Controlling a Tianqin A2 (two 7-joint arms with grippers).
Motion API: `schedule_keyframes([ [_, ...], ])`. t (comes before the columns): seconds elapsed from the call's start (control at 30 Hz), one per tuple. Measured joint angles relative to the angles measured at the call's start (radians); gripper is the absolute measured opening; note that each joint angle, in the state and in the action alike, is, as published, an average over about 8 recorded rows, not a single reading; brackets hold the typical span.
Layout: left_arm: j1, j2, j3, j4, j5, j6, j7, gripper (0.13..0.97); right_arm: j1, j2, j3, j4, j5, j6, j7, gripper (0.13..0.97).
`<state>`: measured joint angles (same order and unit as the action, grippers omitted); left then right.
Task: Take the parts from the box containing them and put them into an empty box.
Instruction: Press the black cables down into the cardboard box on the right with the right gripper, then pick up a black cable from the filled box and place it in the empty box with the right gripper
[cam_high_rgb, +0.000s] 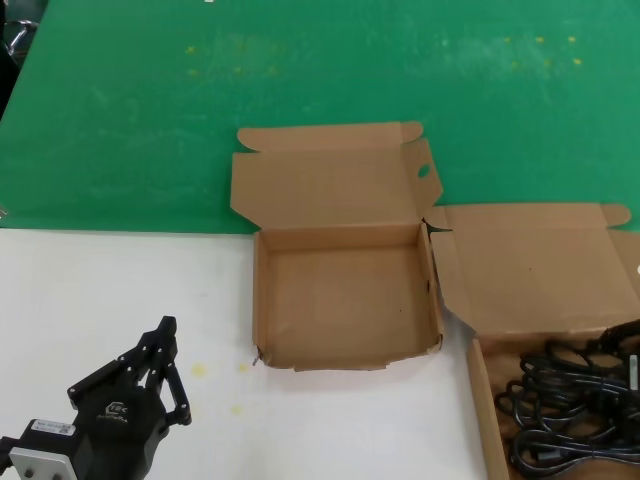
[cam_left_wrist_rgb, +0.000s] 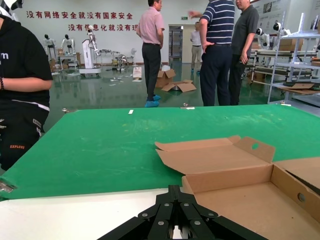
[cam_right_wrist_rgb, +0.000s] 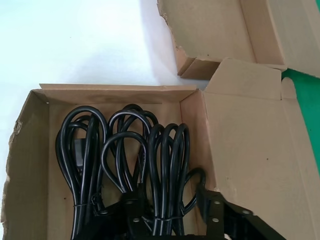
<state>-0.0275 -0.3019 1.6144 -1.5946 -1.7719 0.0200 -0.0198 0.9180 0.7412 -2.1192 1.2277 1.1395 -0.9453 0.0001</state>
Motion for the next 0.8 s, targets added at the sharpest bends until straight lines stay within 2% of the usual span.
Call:
schedule_keyframes([
  [0.33, 0.000, 0.000, 0.000, 0.000, 0.000, 0.000, 0.000, 0.134, -0.013, -0.008, 0.023, 0.004, -0.014, -0.015, -0.003, 0.312],
  [0.63, 0.000, 0.000, 0.000, 0.000, 0.000, 0.000, 0.000, 0.134, -0.019, -0.016, 0.039, 0.003, -0.020, -0.019, -0.010, 0.203],
  [0.8, 0.000, 0.000, 0.000, 0.000, 0.000, 0.000, 0.000, 0.133, -0.016, -0.019, 0.046, 0.008, -0.025, -0.025, -0.006, 0.195],
])
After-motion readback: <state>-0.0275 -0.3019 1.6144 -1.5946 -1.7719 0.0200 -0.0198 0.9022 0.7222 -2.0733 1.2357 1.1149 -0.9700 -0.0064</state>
